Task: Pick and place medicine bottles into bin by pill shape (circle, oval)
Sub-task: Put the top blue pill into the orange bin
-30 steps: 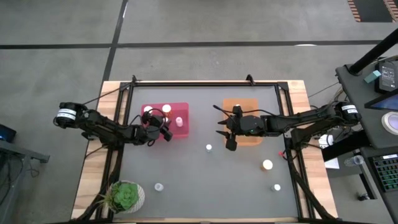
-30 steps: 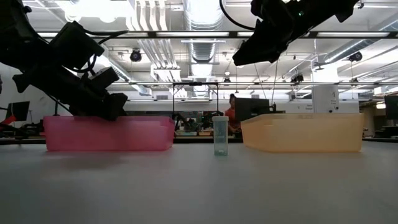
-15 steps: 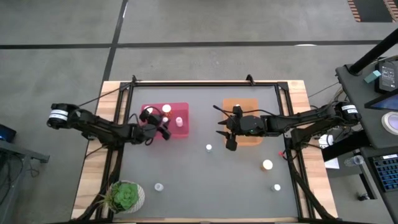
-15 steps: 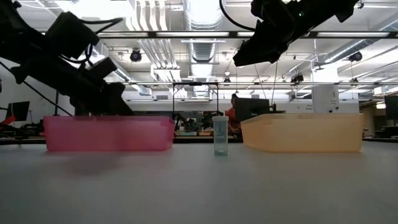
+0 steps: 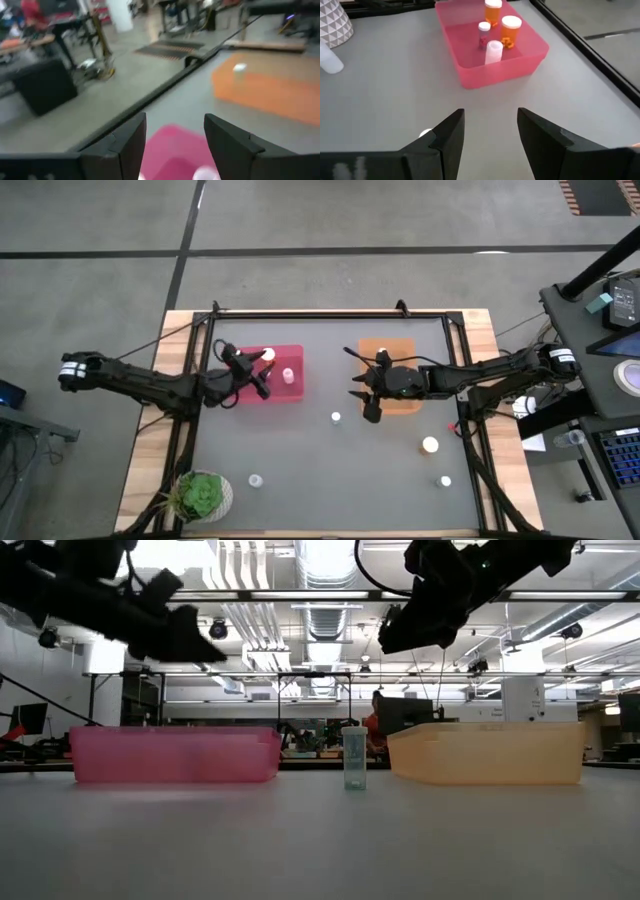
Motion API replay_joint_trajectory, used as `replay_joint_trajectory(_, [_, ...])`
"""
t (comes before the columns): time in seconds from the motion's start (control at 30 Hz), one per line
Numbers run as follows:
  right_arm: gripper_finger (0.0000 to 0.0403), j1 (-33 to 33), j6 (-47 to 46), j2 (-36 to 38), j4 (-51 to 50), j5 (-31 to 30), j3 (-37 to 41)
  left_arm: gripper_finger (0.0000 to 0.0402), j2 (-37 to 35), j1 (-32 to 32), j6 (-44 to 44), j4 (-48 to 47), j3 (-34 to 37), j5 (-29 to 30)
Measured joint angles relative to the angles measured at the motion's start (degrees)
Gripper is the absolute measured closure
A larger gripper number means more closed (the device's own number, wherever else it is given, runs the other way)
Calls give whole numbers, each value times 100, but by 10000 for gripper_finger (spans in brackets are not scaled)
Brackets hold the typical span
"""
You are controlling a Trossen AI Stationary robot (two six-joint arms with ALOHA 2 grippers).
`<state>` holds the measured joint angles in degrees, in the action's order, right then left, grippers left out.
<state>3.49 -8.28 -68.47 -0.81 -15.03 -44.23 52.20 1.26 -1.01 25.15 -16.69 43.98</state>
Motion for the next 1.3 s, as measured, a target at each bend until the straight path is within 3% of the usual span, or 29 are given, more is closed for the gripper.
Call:
replay_joint_trajectory(0.13, [227, 59, -71, 0, -52, 32, 0, 217, -166, 0, 572, 282, -290, -499])
replay_joint_trajectory(0.33, [227, 253, -8, 0, -16, 52, 0, 217, -85, 4, 1493, 1549, -504, -1670])
replay_joint_trajectory(0.43, [227, 348, -47, -73, 201, 52, 0, 217, 16, 4, 1998, 2235, -491, -1942])
replay_joint_trajectory(0.57, [227, 458, -69, -347, 598, 52, -25, 217, 171, -4, 2437, 2609, -475, -1965])
replay_joint_trajectory(0.87, [227, 516, -238, -960, 492, 63, -501, 217, 387, -4, 2761, 2721, -476, -1967])
replay_joint_trajectory(1.03, [215, 516, -242, -1208, -300, 69, -1057, 217, 261, -4, 3038, 3403, -546, -1967])
replay_joint_trajectory(1.3, [164, 516, -467, -1743, -1913, 117, -1996, 217, 182, -4, 3031, 3387, -524, -1969])
